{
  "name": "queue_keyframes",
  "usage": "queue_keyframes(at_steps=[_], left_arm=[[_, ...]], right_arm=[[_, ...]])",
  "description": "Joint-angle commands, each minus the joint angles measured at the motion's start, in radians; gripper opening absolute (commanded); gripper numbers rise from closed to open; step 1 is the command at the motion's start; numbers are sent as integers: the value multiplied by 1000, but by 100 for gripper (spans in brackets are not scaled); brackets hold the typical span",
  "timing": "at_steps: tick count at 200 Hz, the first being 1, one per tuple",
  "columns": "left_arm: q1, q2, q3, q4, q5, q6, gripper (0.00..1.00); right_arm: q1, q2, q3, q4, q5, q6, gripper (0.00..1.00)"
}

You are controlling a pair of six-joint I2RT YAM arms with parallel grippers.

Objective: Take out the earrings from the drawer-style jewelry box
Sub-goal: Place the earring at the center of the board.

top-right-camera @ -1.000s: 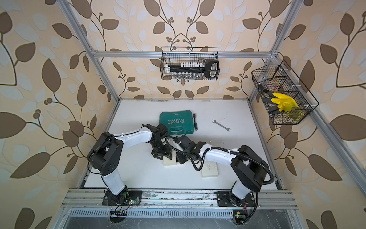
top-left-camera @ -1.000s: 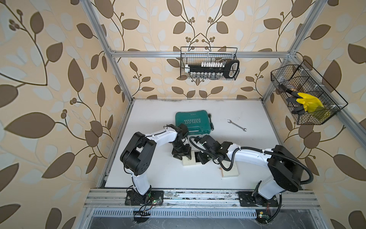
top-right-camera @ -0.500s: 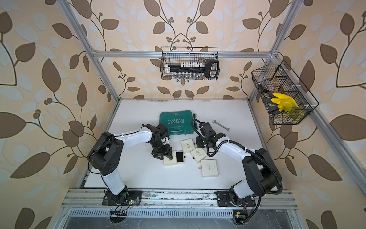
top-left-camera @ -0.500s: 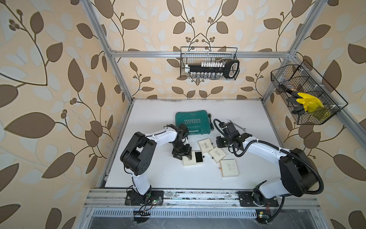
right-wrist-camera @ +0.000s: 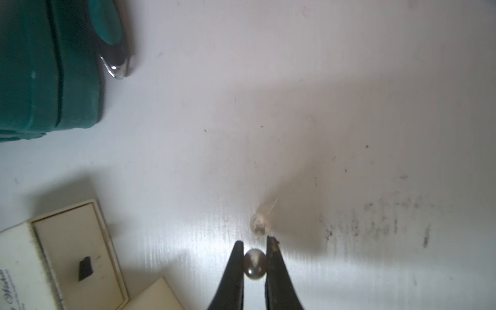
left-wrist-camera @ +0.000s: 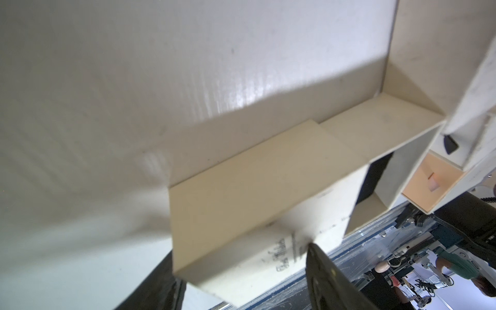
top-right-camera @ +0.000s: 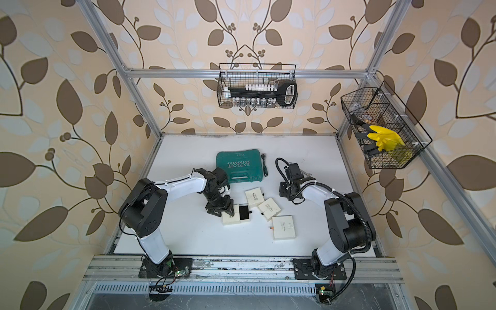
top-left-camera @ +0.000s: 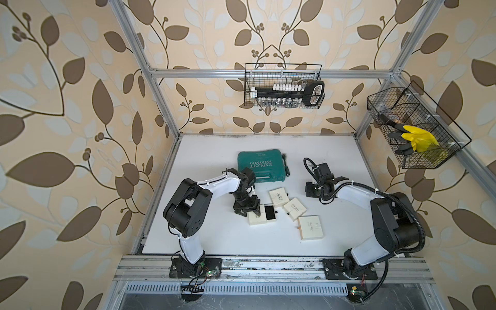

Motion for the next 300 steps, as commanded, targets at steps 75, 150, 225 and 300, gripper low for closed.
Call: queue_keyframes(at_steps=[75,150,225,300], left_arm=[[-11,10,-6,-7,28,29,75],[-11,-8,-9,7,58,31,77],[-9,-21,-17,21,86,26,77],[-11,-33,-17,12,65,22,77]], right_arm=[[-16,54,-10,-18,-5,20,20],[7,-71,-6,-48,-12,19,32],[367,-231,-25,-99,-76,-19,32],[516,-105,-29,-49,-41,33,30]])
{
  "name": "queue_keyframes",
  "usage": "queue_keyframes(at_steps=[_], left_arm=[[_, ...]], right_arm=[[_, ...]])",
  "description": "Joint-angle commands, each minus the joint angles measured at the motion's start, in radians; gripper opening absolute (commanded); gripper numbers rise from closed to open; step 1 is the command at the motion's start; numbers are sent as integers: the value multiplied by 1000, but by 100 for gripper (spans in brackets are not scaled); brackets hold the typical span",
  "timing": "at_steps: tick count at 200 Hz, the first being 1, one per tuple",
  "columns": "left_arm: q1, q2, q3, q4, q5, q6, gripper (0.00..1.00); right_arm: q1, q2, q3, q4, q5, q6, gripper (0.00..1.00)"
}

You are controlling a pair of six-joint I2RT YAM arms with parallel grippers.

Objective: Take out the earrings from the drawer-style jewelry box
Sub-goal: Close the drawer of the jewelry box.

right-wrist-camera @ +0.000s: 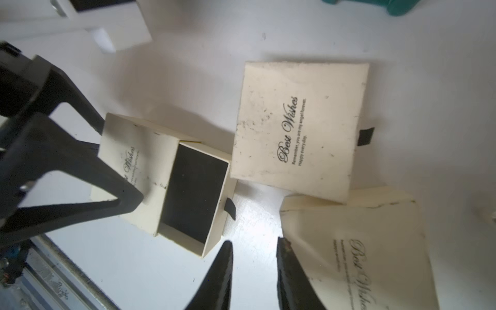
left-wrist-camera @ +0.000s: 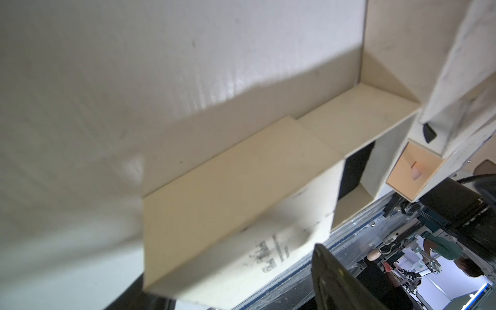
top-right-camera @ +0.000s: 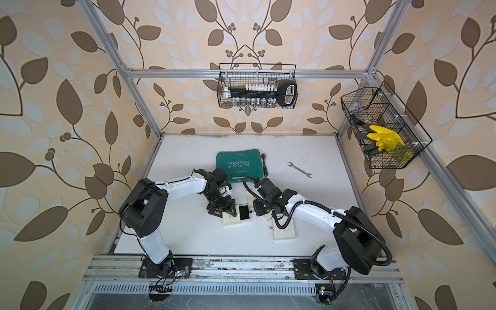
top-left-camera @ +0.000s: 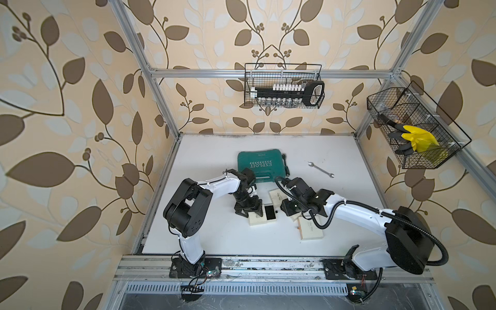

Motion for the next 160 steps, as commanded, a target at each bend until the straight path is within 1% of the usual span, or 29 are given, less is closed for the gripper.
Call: queue_keyframes(at_steps=[1,63,107,160], left_arm=[[-10,-33,-4,-17,7,3,77],[-10,-37,-10,-13,8,-4,77],[-10,-37,-4,-23,12,-1,77],[-10,-49,4,-26,50,13,77]], right_arm=[[29,40,-9,8,11,7,30],[38,103,15,5,39,-12,29],[38,145,39,-2,34,-33,29],[38,144,40,8,36,-36,28]])
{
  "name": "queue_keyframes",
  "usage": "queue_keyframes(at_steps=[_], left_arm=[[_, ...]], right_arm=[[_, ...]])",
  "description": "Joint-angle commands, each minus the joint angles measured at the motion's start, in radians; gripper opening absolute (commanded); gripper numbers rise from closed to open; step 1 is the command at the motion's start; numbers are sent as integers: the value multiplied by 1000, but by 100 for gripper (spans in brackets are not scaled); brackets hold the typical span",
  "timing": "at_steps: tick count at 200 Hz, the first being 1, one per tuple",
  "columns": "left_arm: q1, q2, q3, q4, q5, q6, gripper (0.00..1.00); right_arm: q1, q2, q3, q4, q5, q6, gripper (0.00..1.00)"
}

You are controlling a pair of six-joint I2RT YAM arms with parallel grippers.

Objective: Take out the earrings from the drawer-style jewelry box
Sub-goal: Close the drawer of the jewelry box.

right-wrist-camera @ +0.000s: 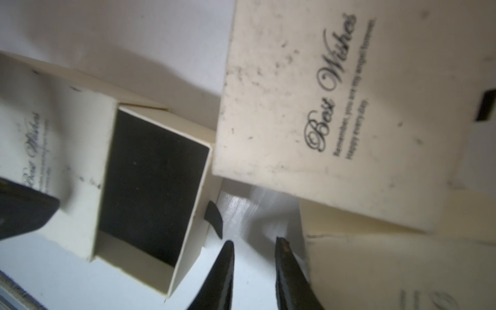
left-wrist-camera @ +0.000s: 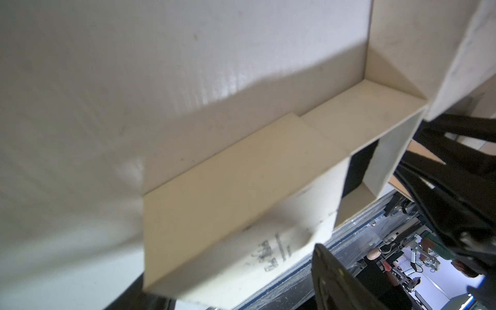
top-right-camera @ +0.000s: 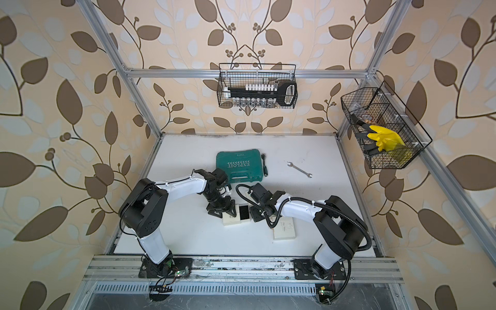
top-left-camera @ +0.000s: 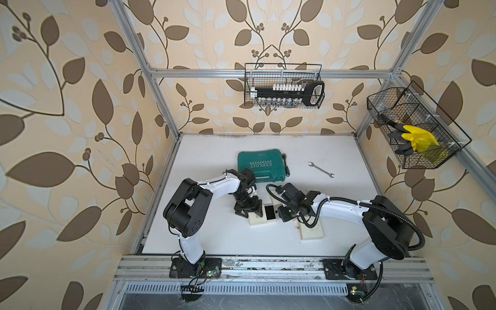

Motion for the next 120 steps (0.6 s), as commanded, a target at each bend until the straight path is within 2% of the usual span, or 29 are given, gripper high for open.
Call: queue_keyframes(at_steps=[1,120], left_arm=[[-10,-48,8,-24,45,14,77],[-9,-45,23,-19,35,4,77]], right_arm=[[2,8,28,3,17,-13,28],[3,14,26,29,39,-5,28]])
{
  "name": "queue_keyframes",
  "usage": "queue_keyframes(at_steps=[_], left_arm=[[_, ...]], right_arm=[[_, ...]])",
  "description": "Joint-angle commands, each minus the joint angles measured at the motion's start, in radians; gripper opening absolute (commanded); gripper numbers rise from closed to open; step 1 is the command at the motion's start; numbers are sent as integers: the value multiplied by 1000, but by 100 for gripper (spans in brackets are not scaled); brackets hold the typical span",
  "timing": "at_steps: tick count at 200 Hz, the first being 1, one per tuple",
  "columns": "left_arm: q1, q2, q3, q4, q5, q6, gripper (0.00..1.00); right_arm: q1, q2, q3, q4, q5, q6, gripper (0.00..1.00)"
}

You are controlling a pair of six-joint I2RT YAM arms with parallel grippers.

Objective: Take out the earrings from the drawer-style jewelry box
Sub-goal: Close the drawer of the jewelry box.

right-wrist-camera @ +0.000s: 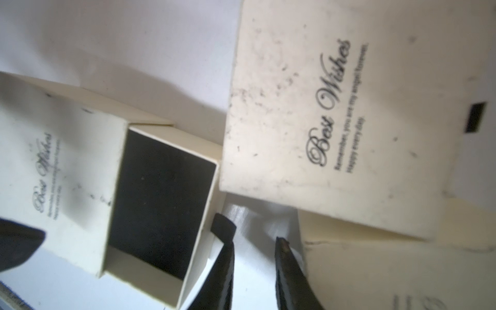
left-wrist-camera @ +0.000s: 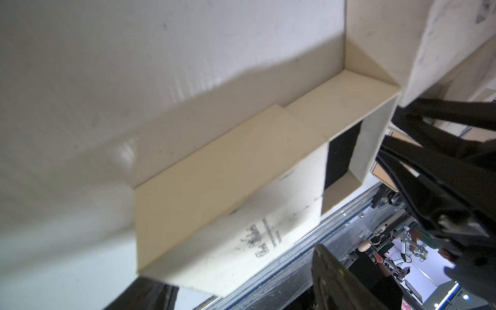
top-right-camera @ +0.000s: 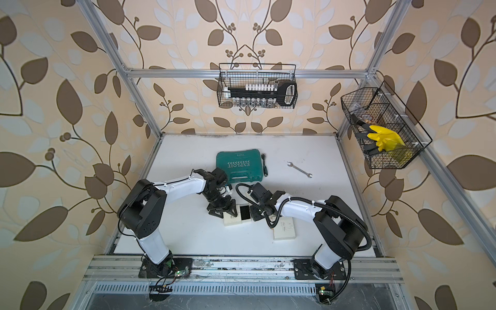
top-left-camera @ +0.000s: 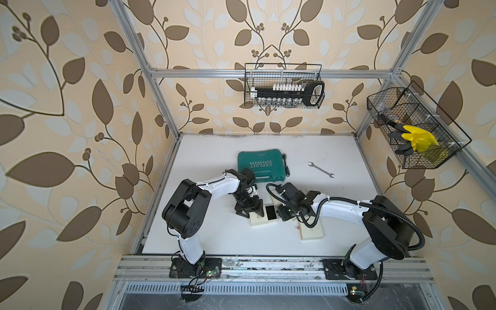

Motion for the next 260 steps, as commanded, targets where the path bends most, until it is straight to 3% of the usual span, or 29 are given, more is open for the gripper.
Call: queue_keyframes(at_steps=[1,51,68,138,169,207,260], left_arm=[[-8,-32,24,-18,0,5,77],[-9,-14,41,-18,20,8,77],[-8,-10,43,-17,29,8,85],[-9,6,54,-6,1,4,91],[-8,-11,57,-25,-79,4,99],[-21,-52,29,-53,-147,12,99],[-73,-141,-45,-71,-138,16,99]], right_arm=[[2,16,26,8,17,-6,28],[14,21,29,37,-28,-27,28],[26,26,34,63,-59,-35,28],[78,90,99,131,-175,-70,28],[76,75,88,120,-86,-46,28],[54,19,49,114,37,-13,28],[-22,-54,-9,123,83,18,28]])
